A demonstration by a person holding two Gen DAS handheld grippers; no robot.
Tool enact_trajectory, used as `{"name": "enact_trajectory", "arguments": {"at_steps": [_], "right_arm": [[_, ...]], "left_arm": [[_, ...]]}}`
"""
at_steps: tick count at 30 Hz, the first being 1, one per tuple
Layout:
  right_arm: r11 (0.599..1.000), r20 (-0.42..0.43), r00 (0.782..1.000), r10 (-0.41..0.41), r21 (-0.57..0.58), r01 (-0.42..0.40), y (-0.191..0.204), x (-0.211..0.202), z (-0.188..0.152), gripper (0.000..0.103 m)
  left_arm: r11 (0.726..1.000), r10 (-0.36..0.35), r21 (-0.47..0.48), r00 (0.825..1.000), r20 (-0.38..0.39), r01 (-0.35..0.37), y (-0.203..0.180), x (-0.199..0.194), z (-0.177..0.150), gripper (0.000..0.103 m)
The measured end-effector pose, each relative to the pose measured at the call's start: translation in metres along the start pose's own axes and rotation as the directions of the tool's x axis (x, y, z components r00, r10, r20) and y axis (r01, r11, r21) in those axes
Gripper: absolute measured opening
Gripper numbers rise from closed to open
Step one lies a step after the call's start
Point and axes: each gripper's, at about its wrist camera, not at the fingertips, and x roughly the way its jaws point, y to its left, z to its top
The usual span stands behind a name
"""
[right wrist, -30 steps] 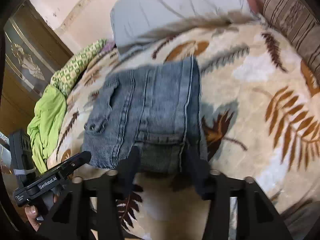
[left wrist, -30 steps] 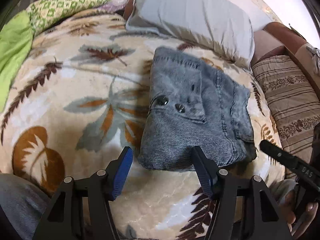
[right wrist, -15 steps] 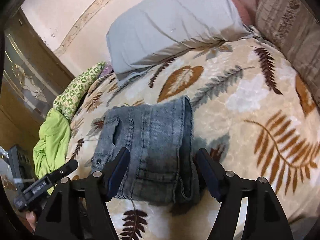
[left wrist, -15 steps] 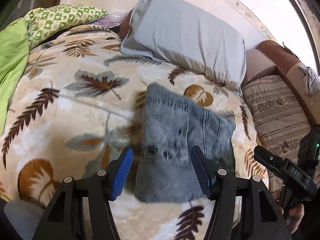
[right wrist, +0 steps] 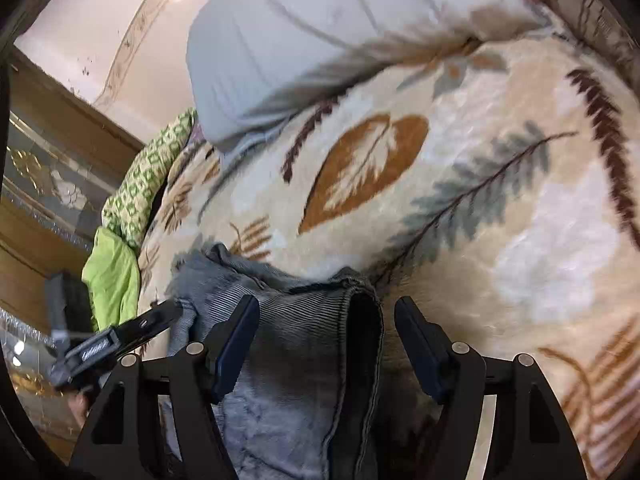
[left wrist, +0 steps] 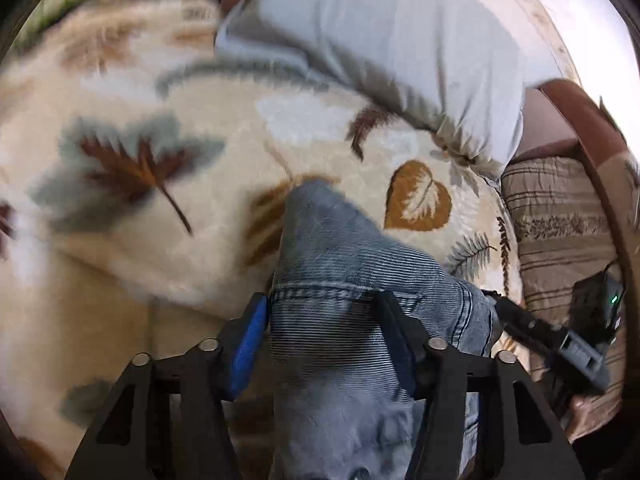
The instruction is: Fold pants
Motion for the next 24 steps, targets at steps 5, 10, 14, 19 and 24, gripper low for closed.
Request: {"name": "enact_trajectory", "arguments": {"at_steps": [5, 10, 14, 19, 24], "right_arm": [[0.995, -0.037, 0.996, 0.084, 0.053, -0.082, -0.008, 0.009, 0.002, 0.066], [0.997, -0.05, 0.996, 0.071, 0.002, -0.071, 0.001, 0.005, 0.001, 0.066], [0.998, -0.085, 0.995, 0.06, 0.026, -0.058, -0.008, 0.017, 0.001, 0.063], [0.999, -0.115, 0.993, -0.035, -0.006, 0.034, -0.005, 0.029, -0.003, 0.041], [1.0, -0.064, 0.998, -0.008, -0.019, 0.006, 0.004, 0.011, -0.001, 0.015]], "left_arm": [[0.997, -0.018, -0.07, 0.999, -0.033, 0.015, 0.011, 0.023, 0.012, 0.05], [0.998, -0.014, -0.058, 0.999, -0.041, 0.012, 0.01, 0.028, 0.016, 0.047], [0.999, -0.001, -0.052, 0.999, -0.046, -0.001, 0.009, 0.028, 0.013, 0.046], [1.0, 0.015, -0.011, 0.999, -0.042, -0.016, 0.0, 0.028, 0.007, 0.035], [0.998, -0.062, 0.017, 0.998, 0.015, 0.062, -0.007, 0.005, 0.002, 0.014]]}}
